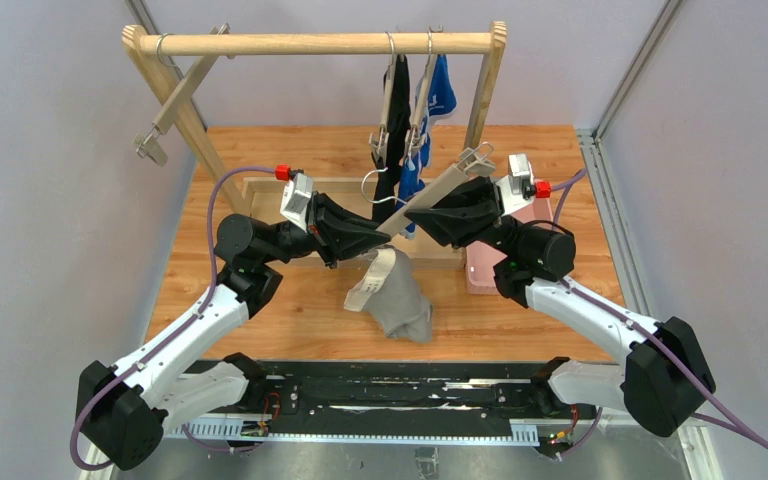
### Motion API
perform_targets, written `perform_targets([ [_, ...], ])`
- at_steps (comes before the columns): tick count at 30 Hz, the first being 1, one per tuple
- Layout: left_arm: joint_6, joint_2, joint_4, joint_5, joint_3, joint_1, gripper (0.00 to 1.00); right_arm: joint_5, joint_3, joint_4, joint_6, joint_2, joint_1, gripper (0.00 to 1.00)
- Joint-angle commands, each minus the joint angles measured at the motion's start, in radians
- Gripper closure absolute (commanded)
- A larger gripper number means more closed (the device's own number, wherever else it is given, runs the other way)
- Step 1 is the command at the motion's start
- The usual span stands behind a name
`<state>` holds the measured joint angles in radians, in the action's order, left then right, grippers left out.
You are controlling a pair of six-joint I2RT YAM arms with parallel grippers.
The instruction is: Remove the underwear clipped to the hanger
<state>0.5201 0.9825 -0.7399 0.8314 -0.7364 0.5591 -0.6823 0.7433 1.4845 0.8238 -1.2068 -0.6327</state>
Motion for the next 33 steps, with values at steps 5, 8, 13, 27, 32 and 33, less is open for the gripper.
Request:
perform_targets([
  [5, 0.0, -0.005, -0.056, -0.01, 0.002, 0.01, 1.0, -0.023, 0.037, 0.008, 0.0, 0.019, -0.024, 0.99],
  [8, 0.001, -0.004, -0.056, -0.009, -0.006, 0.01, 1.0, -0.001, 0.02, -0.002, -0.02, 0.028, -0.025, 0.99],
  [13, 0.002, -0.011, -0.056, -0.011, 0.001, 0.01, 0.97, 0.007, 0.001, 0.007, -0.03, 0.041, -0.025, 0.99],
  [27, -0.064, -0.055, 0.009, 0.006, 0.035, 0.01, 0.7, -0.01, 0.012, 0.001, -0.01, 0.078, -0.026, 0.99],
  [32, -0.101, -0.081, 0.066, -0.018, 0.045, 0.01, 0.44, -0.016, 0.013, 0.011, 0.007, 0.08, -0.026, 0.99],
  [33, -0.104, -0.087, 0.069, -0.016, 0.048, 0.01, 0.43, -0.016, 0.013, 0.011, 0.008, 0.082, -0.026, 0.99],
])
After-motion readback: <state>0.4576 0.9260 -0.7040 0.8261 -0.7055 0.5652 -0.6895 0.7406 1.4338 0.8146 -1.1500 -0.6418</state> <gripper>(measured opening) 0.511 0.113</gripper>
